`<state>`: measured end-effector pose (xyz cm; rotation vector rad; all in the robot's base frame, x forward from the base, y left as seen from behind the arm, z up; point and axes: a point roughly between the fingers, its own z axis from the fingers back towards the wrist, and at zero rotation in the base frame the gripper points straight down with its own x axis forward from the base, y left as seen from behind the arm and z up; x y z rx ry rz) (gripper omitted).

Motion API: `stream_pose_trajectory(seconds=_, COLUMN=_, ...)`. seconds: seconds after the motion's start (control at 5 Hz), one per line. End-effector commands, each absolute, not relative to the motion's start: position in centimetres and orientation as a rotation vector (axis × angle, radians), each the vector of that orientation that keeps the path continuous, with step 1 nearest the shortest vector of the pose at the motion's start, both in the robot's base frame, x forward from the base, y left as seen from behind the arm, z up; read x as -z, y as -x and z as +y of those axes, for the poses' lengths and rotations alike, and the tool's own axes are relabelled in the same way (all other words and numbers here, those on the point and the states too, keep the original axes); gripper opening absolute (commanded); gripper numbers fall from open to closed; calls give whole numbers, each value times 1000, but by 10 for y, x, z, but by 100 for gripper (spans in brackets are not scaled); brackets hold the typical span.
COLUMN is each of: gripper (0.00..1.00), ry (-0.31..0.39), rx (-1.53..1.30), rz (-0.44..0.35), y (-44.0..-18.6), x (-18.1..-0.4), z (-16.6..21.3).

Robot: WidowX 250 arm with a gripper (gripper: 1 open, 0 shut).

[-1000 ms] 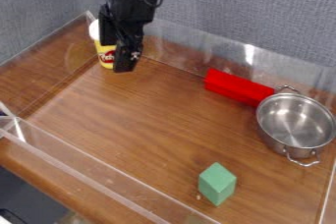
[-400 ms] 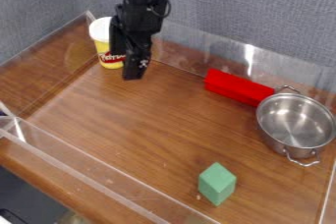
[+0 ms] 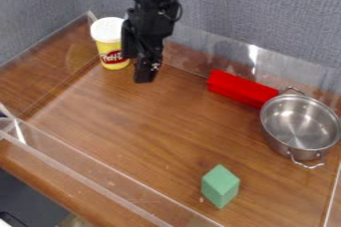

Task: Put red object to the left side of the table

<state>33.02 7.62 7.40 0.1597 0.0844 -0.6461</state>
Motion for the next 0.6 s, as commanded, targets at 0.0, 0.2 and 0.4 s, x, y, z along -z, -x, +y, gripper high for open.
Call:
stream_pose_trajectory(seconds=0.0, gripper=100, ry=-181, rx=668, rz=17, y=-348, x=-87, z=70)
stream_pose_trajectory(seconds=0.2, gripper=100, ry=-174, rx=730, rz=-4, y=-352, x=-86, z=59)
stream_pose_trajectory(seconds=0.4, gripper=100, ry=-166, rx=787, rz=-26, y=-355, x=-85, z=49)
